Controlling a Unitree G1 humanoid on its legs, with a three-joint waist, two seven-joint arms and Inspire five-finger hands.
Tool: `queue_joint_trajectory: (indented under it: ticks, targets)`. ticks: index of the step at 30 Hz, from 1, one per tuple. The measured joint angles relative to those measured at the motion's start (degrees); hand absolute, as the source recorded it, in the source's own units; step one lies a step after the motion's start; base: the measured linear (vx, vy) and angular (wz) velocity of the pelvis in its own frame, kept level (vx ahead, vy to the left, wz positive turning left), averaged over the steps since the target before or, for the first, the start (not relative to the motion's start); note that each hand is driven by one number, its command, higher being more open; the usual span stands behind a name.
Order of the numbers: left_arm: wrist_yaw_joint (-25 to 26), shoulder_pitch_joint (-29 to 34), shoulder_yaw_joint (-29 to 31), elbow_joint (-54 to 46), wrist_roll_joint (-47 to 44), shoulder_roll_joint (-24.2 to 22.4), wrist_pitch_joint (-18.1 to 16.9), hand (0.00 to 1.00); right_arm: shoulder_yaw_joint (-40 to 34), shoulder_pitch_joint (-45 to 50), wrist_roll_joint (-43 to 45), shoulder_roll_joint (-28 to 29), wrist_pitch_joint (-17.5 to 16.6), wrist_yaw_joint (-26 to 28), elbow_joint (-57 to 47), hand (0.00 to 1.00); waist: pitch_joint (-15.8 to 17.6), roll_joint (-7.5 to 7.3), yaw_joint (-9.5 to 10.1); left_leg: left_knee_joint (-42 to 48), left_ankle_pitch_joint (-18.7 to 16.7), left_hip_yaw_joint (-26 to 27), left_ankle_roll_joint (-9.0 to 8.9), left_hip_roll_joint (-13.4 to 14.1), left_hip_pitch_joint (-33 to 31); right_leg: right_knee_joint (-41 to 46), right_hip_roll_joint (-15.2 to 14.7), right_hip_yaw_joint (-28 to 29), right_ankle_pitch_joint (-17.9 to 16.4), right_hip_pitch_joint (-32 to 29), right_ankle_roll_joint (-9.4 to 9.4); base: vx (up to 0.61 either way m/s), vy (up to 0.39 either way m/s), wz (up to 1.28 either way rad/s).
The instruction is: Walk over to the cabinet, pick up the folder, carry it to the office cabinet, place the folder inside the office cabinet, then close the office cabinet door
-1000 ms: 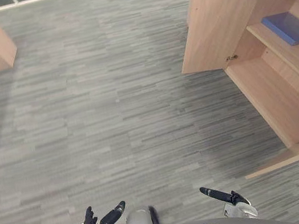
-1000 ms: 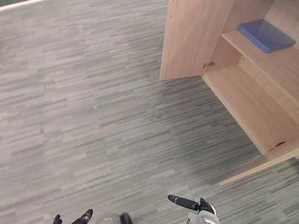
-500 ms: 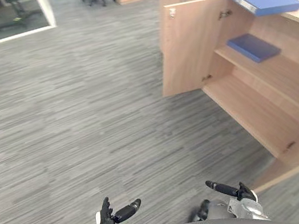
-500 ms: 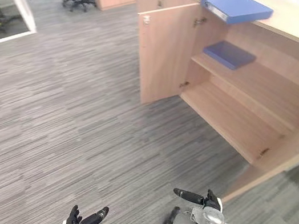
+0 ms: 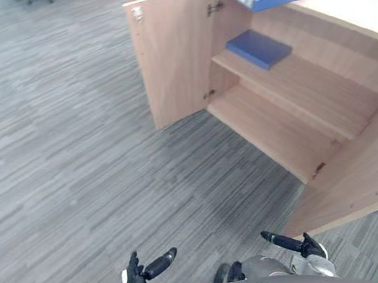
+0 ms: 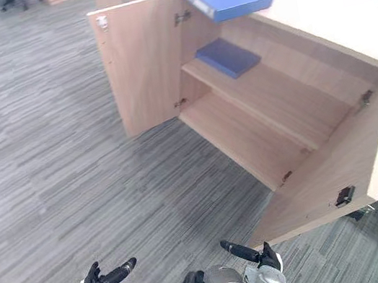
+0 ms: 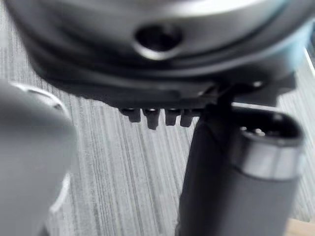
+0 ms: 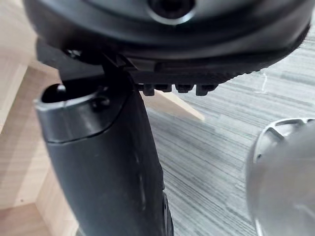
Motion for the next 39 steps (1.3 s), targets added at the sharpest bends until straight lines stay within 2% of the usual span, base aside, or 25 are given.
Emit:
queue_joint_trajectory:
  ticks: [2, 4, 7, 9, 11, 12, 13, 14, 15, 17, 19, 21, 22, 24, 25, 26, 27, 29, 30, 31, 33, 35, 37, 38, 39]
  targets:
    - [1.5, 0.0, 1.0, -1.4, -1.8, 0.0, 0.0, 1.00, 1.7, 0.3, 0.0, 0.1, 0.3, -0.6, 0.1, 1.00, 0.4, -1.01, 1.00, 4.0, -0.1, -0.9, 0.20, -0.7, -6.0, -2.3, 1.2, 4.1, -0.2, 3.0, -0.47, 0.23, -0.021, -0.96]
    - [2.5, 0.0, 0.9, -3.0, -1.9, 0.1, -0.2, 1.00, 3.5, 0.4, 0.4, 0.1, 0.3, -1.0, 0.1, 1.00, 0.5, -2.06, 2.01, 0.3, -0.3, -3.0, 0.45, -3.0, -10.8, -5.0, 1.2, 8.4, 0.4, 5.9, 0.61, 0.20, 0.022, -1.00]
    - [2.8, 0.2, 0.9, -3.9, -2.1, 0.4, -0.5, 1.00, 6.3, -0.3, 0.5, 0.1, 0.3, -1.1, 0.1, 1.00, 0.6, -2.54, 2.77, -12.2, -0.2, -8.9, 0.34, -6.4, -15.0, -8.0, 1.0, 14.1, 1.6, 8.7, 2.71, 0.26, 0.132, -1.03]
    - [2.7, 0.1, 0.9, -3.9, -2.1, 0.5, -0.5, 1.00, 8.9, -0.9, 0.5, 0.3, 0.3, -1.0, 0.1, 1.00, 0.7, -2.90, 3.07, -24.1, 1.0, -17.0, -1.50, -10.3, -16.1, -9.1, -0.3, 18.7, 1.9, 10.3, 4.65, 0.36, 0.248, -1.04]
    - [2.2, 0.0, 0.9, -3.9, -2.1, 0.4, -0.4, 1.00, 10.5, -1.6, 0.5, 0.8, 0.3, -0.8, 0.5, 1.00, 0.8, -2.98, 3.55, -32.6, 4.0, -23.2, -2.37, -12.5, -16.3, -9.3, -2.1, 23.1, 1.8, 11.5, 7.26, 0.37, 0.325, -1.13]
    - [1.7, -0.1, 0.9, -3.7, -2.1, 0.4, -0.3, 1.00, 10.3, -1.7, 0.5, 1.1, 0.3, -0.6, 0.8, 1.00, 0.4, -2.31, 3.75, -36.4, 8.9, -25.2, -3.57, -12.8, -16.0, -9.8, -2.9, 24.7, 1.7, 12.2, 9.33, 0.37, 0.381, -1.00]
    - [1.7, -0.1, 0.9, -3.5, -2.1, 0.3, -0.3, 1.00, 10.2, -1.6, 0.5, 1.3, 0.4, -0.6, 1.0, 1.00, 0.1, -1.83, 4.03, -36.9, 13.0, -24.6, -4.60, -12.9, -15.0, -10.0, -3.5, 25.8, 1.6, 12.5, 10.34, 0.39, 0.513, -0.95]
    - [1.7, -0.5, 1.9, -2.8, -2.1, 0.4, -0.3, 1.00, 10.7, -1.7, 0.5, 1.8, 0.8, -0.3, 2.1, 1.00, -0.3, -3.47, 4.47, -36.1, 13.5, -21.4, -4.35, -13.7, -14.3, -10.2, -5.6, 27.9, 2.3, 12.5, 12.64, 0.36, 0.514, -0.95]
    - [1.9, -0.6, 2.4, -2.9, -2.1, 0.3, -0.5, 1.00, 11.4, -1.8, 0.5, 1.8, 1.4, 0.8, 2.2, 1.00, -0.4, -3.46, 4.65, -35.0, 11.8, -18.7, -2.88, -13.7, -14.2, -9.9, -7.3, 27.9, 3.9, 11.6, 15.37, 0.34, 0.517, -0.97]
    - [1.8, -0.7, 3.2, -2.5, -2.1, 0.2, -0.5, 1.00, 11.0, -1.9, 0.5, 1.8, 1.4, 1.2, 2.1, 1.00, -1.1, -4.47, 5.63, -34.4, 10.7, -13.9, -1.45, -14.7, -12.8, -8.6, -11.1, 27.3, 6.1, 10.6, 16.77, 0.23, 0.401, -0.90]
    - [1.8, -1.0, 4.2, -0.7, -2.5, 0.3, -1.3, 1.00, 9.7, -2.0, 0.5, 2.0, 1.4, 1.4, 1.8, 1.00, -1.4, -4.86, 5.73, -36.2, 10.3, -11.2, -0.05, -17.1, -9.8, -8.8, -14.1, 28.4, 8.3, 10.0, 16.21, 0.15, 0.322, -0.91]
    - [1.9, -1.1, 5.1, 1.4, -4.4, 0.3, -1.4, 1.00, 7.4, -2.1, 0.5, 2.2, 1.4, 1.5, 2.7, 1.00, -2.5, -5.35, 5.64, -41.3, 10.8, -10.7, 1.35, -20.7, -5.5, -7.0, -17.4, 29.7, 8.5, 8.8, 15.93, 0.08, 0.191, -0.77]
    - [2.2, -1.1, 5.4, 2.5, -5.6, 0.2, -1.3, 1.00, 5.9, -1.9, 0.6, 2.1, 1.4, 1.5, 3.3, 1.00, -2.7, -4.66, 4.64, -44.3, 11.4, -10.6, 2.44, -22.8, -3.1, -2.7, -19.5, 30.0, 8.8, 6.8, 15.38, 0.04, 0.205, -0.36]
    - [3.0, -1.0, 5.5, 3.6, -6.4, 0.1, -1.0, 1.00, 5.4, -1.8, 1.4, 1.0, 1.3, 1.2, 2.4, 1.00, -2.5, -4.19, 3.44, -48.0, 11.4, -10.2, 3.26, -25.3, -0.1, 7.9, -22.5, 29.6, 10.3, 1.8, 10.83, 0.02, 0.206, -0.17]
    - [3.6, -0.7, 5.7, 3.8, -6.6, 0.1, -0.8, 1.00, 5.5, -1.8, 1.8, 0.3, 1.3, 1.1, 2.3, 1.00, -2.6, -4.04, 2.63, -50.2, 11.3, -10.1, 3.60, -26.7, 2.6, 13.4, -24.7, 27.7, 12.4, 0.0, 7.20, 0.05, 0.171, -0.13]
    - [4.1, -0.3, 6.0, 3.6, -6.4, -0.2, -0.8, 1.00, 6.2, -1.7, 1.7, 0.1, 1.4, 0.9, 2.2, 1.00, -2.6, -3.70, 2.25, -51.7, 11.3, -10.1, 3.63, -27.2, 4.3, 15.7, -25.9, 26.4, 14.1, -0.5, 6.08, 0.07, 0.180, -0.27]
    - [4.6, 1.1, 6.1, 2.6, -5.5, 0.3, -0.3, 1.00, 7.9, -1.0, -0.6, 0.0, 1.4, 0.2, 0.9, 1.00, -2.9, -3.83, 2.15, -53.3, 11.2, -9.8, 3.79, -27.2, 6.6, 18.0, -26.9, 24.8, 16.2, -1.1, 7.10, 0.08, 0.127, -0.24]
    - [5.1, 2.3, 6.0, 0.8, -5.3, 0.5, 0.3, 1.00, 9.5, 0.0, -4.0, 0.4, 1.4, 0.2, -1.0, 1.00, -2.8, -3.72, 2.10, -54.2, 11.0, -9.4, 4.07, -26.6, 7.6, 20.8, -26.5, 22.5, 15.5, -3.1, 7.72, 0.11, 0.050, -0.39]
    - [5.4, 2.5, 5.5, -0.6, -4.3, 0.5, 0.5, 1.00, 10.1, 0.2, -6.0, 0.9, 1.4, 0.6, -2.7, 1.00, -1.8, -4.04, 2.05, -54.0, 10.6, -9.5, 4.76, -25.4, 7.7, 22.9, -25.1, 18.4, 10.8, -5.2, 8.74, 0.12, -0.011, -0.36]
    - [5.4, 2.5, 5.3, -0.9, -4.1, 0.5, 0.5, 1.00, 10.2, 0.2, -6.4, 1.0, 1.4, 0.6, -3.0, 1.00, -1.6, -4.08, 1.98, -53.9, 10.6, -9.6, 4.80, -25.0, 7.8, 23.1, -24.8, 17.2, 10.0, -5.5, 8.82, 0.12, -0.067, -0.21]
    - [4.7, 1.9, 2.1, -3.7, -3.8, 0.5, 1.0, 1.00, 10.6, -0.1, -6.9, 1.6, 1.4, 1.1, -4.8, 1.00, 0.5, -4.28, 1.99, -53.8, 9.3, -10.0, 4.29, -22.6, 9.9, 21.6, -21.5, 8.8, 6.1, -7.3, 9.58, 0.19, -0.143, 0.00]
    - [3.9, 1.2, 0.2, -3.9, -3.8, 0.4, 1.0, 1.00, 10.7, -0.1, -6.9, 1.6, 1.4, 1.6, -5.0, 1.00, 0.8, -4.42, 2.01, -52.5, 7.7, -10.4, 3.64, -21.6, 10.9, 17.1, -20.0, 6.2, 6.3, -7.7, 9.91, 0.24, -0.174, 0.17]
    - [2.5, 0.3, -0.8, -4.5, -3.3, 0.9, 1.0, 1.00, 11.2, -0.1, -6.9, 1.8, 1.5, 1.8, -4.4, 1.00, 1.6, -5.96, 2.02, -50.8, 5.9, -11.4, 1.90, -22.0, 12.4, 6.0, -18.7, 6.3, 9.5, -6.5, 10.40, 0.31, -0.226, 0.29]
    - [1.9, -0.8, -1.3, -3.9, -2.9, 0.9, 1.3, 1.00, 10.9, -0.4, -7.3, 1.3, 1.5, 1.9, -3.9, 1.00, 2.0, -5.66, 2.22, -49.3, 4.3, -13.0, 1.02, -21.3, 12.7, 5.1, -17.8, 5.3, 9.4, -5.0, 6.29, 0.27, -0.173, 0.36]
    - [1.5, -1.3, -3.4, -4.6, -0.9, 0.4, 1.2, 1.00, 10.2, -0.6, -7.4, 1.0, 1.5, 1.7, -4.2, 1.00, 2.5, -3.99, 1.86, -49.0, 4.3, -15.3, 1.01, -20.0, 11.9, 4.9, -16.4, 5.0, 9.2, -4.8, 5.92, 0.37, -0.244, 0.34]
